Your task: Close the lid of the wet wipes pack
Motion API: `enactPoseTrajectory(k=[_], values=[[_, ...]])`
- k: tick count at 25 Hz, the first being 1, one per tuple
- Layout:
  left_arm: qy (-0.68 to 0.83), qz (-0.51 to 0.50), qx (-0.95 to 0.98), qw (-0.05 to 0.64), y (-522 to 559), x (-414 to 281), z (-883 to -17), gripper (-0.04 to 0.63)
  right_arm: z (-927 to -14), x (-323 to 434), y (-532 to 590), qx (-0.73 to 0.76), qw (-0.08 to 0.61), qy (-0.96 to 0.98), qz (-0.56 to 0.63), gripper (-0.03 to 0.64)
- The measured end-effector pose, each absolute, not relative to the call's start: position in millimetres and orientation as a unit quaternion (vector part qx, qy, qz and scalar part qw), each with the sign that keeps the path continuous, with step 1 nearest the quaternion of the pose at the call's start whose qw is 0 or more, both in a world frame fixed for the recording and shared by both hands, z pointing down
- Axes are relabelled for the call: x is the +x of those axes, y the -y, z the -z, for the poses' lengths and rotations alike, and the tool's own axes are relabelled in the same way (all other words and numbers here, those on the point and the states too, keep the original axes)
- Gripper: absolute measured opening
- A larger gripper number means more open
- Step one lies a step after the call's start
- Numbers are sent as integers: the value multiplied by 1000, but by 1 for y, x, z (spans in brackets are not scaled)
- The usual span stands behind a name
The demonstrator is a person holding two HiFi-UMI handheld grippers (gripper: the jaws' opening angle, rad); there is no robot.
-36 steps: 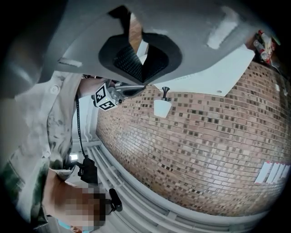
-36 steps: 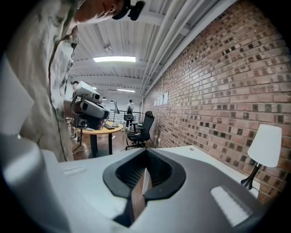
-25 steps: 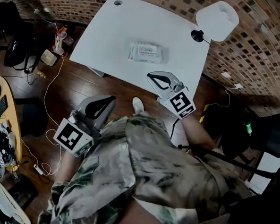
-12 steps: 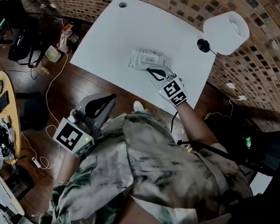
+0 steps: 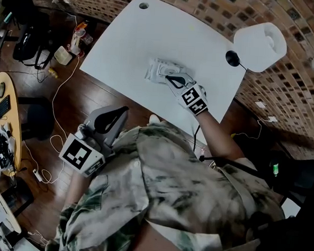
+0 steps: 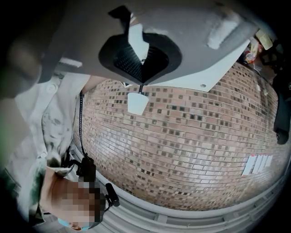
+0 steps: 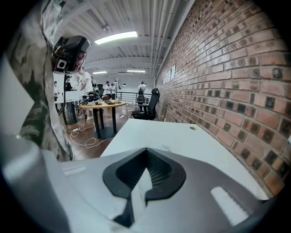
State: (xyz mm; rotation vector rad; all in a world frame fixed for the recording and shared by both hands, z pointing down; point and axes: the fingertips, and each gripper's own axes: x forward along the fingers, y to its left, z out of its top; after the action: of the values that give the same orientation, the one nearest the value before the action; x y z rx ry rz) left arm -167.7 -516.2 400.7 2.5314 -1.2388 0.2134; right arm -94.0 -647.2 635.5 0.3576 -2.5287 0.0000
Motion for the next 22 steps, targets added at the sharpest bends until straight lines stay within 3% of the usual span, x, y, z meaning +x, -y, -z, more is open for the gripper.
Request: enactPoseTrajectory(k=[22], values=[[451,-82,876,149,539,-164,-400,0,-666,-95,687,114,324,939,-19,3]])
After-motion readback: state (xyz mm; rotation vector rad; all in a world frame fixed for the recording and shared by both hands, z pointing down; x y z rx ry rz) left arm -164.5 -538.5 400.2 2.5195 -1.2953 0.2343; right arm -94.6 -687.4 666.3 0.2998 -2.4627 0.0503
